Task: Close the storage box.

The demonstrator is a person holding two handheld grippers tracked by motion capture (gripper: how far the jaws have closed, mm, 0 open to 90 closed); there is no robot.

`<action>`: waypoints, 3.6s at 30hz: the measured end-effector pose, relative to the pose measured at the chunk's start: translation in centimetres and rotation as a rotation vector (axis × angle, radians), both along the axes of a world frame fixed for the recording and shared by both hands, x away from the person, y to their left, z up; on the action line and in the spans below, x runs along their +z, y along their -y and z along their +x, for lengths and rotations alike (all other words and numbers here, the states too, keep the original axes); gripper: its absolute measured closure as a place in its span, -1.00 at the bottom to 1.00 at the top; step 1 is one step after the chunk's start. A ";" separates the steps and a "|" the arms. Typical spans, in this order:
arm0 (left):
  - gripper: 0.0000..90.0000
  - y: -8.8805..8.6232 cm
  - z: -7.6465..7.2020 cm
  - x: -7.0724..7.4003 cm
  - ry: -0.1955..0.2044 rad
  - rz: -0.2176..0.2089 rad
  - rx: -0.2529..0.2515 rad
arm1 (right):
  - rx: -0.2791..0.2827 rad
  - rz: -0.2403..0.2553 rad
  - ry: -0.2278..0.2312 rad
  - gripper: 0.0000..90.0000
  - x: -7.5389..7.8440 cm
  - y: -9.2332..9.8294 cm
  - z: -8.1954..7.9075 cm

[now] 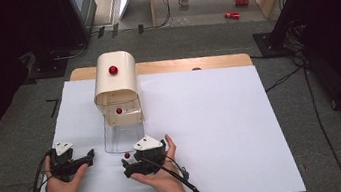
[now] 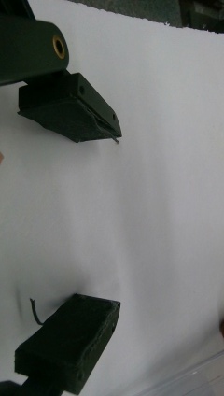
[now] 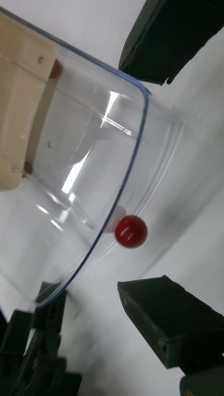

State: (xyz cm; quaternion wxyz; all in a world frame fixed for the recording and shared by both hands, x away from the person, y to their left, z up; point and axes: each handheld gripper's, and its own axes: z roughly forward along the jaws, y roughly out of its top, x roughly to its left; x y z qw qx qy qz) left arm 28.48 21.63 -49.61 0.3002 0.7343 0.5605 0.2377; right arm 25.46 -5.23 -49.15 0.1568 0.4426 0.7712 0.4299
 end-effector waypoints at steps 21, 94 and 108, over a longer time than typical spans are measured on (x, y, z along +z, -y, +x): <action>-0.67 0.0 0.0 0.0 0.001 0.001 0.000 | -0.055 -0.075 0.002 -0.85 -0.7 -0.6 0.7; -0.67 0.0 0.0 0.0 -0.001 -0.001 0.000 | -0.115 0.015 0.025 -0.92 0.8 -0.1 5.7; -0.67 0.0 0.0 0.0 -0.001 -0.001 0.000 | -0.117 0.002 0.039 -0.94 0.9 -0.2 7.9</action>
